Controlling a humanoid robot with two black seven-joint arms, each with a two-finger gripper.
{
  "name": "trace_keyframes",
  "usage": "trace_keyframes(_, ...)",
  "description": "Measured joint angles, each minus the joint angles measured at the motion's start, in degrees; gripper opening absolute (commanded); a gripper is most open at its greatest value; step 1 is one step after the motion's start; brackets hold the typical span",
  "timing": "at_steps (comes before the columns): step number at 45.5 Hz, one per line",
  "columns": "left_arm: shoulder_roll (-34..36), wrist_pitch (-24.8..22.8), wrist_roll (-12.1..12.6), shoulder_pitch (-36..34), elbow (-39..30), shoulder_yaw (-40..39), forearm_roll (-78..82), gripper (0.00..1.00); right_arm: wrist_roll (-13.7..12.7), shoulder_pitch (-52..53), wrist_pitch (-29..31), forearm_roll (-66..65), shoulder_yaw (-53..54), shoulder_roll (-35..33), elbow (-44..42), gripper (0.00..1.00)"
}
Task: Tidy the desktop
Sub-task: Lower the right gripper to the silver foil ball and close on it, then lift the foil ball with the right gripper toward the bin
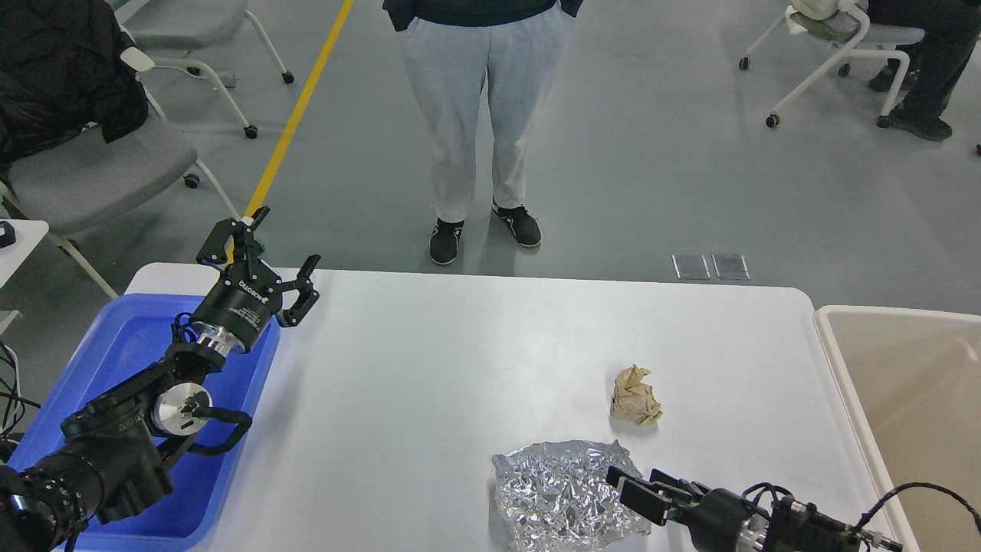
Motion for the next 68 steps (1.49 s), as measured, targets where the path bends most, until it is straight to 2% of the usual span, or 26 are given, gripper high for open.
trace_keyframes(14, 0.00, 0.00, 0.00, 0.00, 0.00, 0.00, 0.00, 1.00, 1.17, -0.70, -0.57, -2.75, -0.12, 1.81, -4.00, 0.74)
trace_keyframes(23, 0.00, 0.00, 0.00, 0.00, 0.00, 0.00, -0.01, 1.00, 1.92, -0.90, -0.91, -3.94, -1.05, 2.81, -5.87, 0.65)
trace_keyframes(32, 0.00, 0.00, 0.01, 0.00, 0.00, 0.00, -0.01, 1.00, 2.21, -0.98, -1.16, -4.40, -1.64, 3.57, -7.15, 0.36)
trace_keyframes(33, 0.00, 0.00, 0.01, 0.00, 0.00, 0.00, -0.01, 1.00, 2.24, -0.98, -1.18, -4.46, -1.69, 3.66, -7.34, 0.30)
trace_keyframes(34, 0.00, 0.00, 0.01, 0.00, 0.00, 0.00, -0.01, 1.00, 2.25, -0.99, -1.19, -4.49, -1.73, 3.73, -7.48, 0.18)
trace_keyframes(35, 0.00, 0.00, 0.01, 0.00, 0.00, 0.00, -0.01, 1.00, 2.26, -0.99, -1.20, -4.52, -1.78, 3.78, -7.60, 0.00)
trace_keyframes(54, 0.00, 0.00, 0.00, 0.00, 0.00, 0.00, -0.01, 1.00, 2.47, -1.10, -1.69, -4.62, -2.91, 4.04, -8.63, 0.00)
trace_keyframes(68, 0.00, 0.00, 0.01, 0.00, 0.00, 0.00, -0.01, 1.00, 5.37, -0.77, -2.38, -3.84, -2.73, 0.28, -5.81, 0.00)
